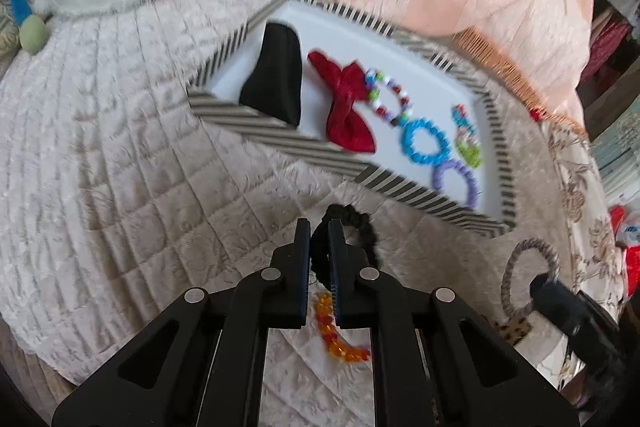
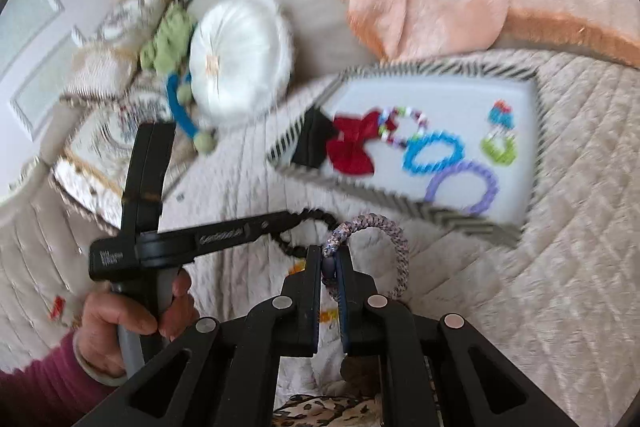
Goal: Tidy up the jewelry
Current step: 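Grasp the black scrunchie with the left gripper while the right grasps the gray braided hair tie, then carry the black scrunchie and gray hair tie over the tray with both grippers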
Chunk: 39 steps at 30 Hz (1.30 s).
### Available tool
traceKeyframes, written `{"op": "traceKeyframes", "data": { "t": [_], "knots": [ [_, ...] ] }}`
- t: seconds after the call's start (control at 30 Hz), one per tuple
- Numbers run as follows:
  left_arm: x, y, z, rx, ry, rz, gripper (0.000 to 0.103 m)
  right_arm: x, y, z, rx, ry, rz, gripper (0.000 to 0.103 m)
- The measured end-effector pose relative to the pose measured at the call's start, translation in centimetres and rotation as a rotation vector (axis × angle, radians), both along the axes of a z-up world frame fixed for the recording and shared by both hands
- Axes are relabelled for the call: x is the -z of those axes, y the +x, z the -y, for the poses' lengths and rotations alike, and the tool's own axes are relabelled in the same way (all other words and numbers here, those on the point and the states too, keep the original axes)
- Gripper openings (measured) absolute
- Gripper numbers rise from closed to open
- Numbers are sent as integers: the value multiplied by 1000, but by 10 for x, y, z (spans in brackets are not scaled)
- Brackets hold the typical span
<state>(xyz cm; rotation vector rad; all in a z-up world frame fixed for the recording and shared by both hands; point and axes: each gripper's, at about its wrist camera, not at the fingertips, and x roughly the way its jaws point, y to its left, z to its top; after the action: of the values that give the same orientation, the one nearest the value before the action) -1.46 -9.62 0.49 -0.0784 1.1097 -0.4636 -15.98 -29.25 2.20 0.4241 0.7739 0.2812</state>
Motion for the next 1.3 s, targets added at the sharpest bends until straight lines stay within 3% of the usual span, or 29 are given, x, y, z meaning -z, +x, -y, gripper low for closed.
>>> {"op": "traceKeyframes", "data": {
  "t": [0.3,0.4,0.5,0.53,0.57,0.63,0.7,0.83,0.87,0.97,1.07,1.13,1.3],
  "knots": [
    [-58,-23,-7,14,-26,116,7,-31,-23,11,50,12,75,7],
    [-60,-27,-6,20,-17,118,7,-34,-29,9,49,8,76,7],
    [-48,-22,-13,-1,-22,65,9,-35,-36,7,43,4,76,7],
    [-43,-21,-16,-14,-14,53,15,-35,-38,7,42,0,74,7],
    [-36,-18,-18,-30,2,42,34,-35,-39,7,41,-5,71,7],
    [-23,-14,-23,-52,26,28,56,-33,-41,6,39,-13,65,7],
    [-3,-5,-29,-88,57,-11,56,-30,-40,7,40,-11,57,7],
    [31,9,-33,-132,114,-74,52,-22,-36,8,41,-9,37,7],
    [39,11,-31,-131,125,-86,40,-21,-37,8,39,-9,34,7],
    [47,11,-25,-132,168,-49,21,-19,-35,7,35,-12,28,7],
    [40,10,-25,-119,147,-50,6,-20,-35,7,37,-13,31,7],
    [25,6,-30,-106,87,-47,6,-23,-36,7,39,-20,41,7],
    [-22,-12,-25,-51,28,36,6,-35,-37,5,40,-29,74,7]
  ]
}}
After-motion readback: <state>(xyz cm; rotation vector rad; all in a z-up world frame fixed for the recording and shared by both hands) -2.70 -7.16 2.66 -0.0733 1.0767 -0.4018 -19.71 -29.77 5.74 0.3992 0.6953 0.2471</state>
